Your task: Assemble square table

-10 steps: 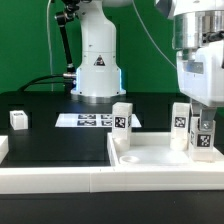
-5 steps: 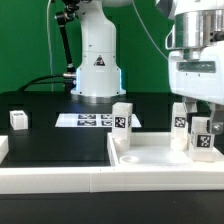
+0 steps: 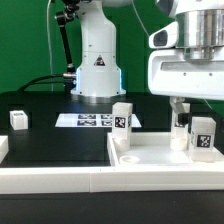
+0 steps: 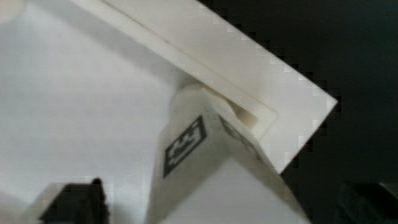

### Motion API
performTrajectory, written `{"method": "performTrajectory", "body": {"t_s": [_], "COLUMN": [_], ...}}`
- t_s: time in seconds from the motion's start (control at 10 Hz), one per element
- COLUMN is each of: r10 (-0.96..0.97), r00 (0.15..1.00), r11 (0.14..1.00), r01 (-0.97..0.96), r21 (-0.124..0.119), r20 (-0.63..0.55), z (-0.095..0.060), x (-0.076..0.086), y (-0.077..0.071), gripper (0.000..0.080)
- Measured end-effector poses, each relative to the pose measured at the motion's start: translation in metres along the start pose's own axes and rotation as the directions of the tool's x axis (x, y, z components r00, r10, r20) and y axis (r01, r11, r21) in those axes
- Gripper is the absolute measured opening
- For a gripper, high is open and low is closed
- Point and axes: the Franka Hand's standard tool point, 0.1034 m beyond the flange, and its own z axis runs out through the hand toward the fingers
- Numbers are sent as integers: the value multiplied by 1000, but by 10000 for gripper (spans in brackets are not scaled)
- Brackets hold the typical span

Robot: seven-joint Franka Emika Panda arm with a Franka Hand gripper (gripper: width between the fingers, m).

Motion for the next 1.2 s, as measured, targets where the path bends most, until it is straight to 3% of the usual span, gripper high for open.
{"method": "performTrajectory", "body": {"t_s": [0.4,1.2], "r10": [-334,-679], "r00": [943,734], "r11": [943,734], "r01": [334,678], "r21": [-6,-33], "r20": [2,1], "z": [4,4], "x": [3,6], "y": [4,6], "gripper": [648,635]}}
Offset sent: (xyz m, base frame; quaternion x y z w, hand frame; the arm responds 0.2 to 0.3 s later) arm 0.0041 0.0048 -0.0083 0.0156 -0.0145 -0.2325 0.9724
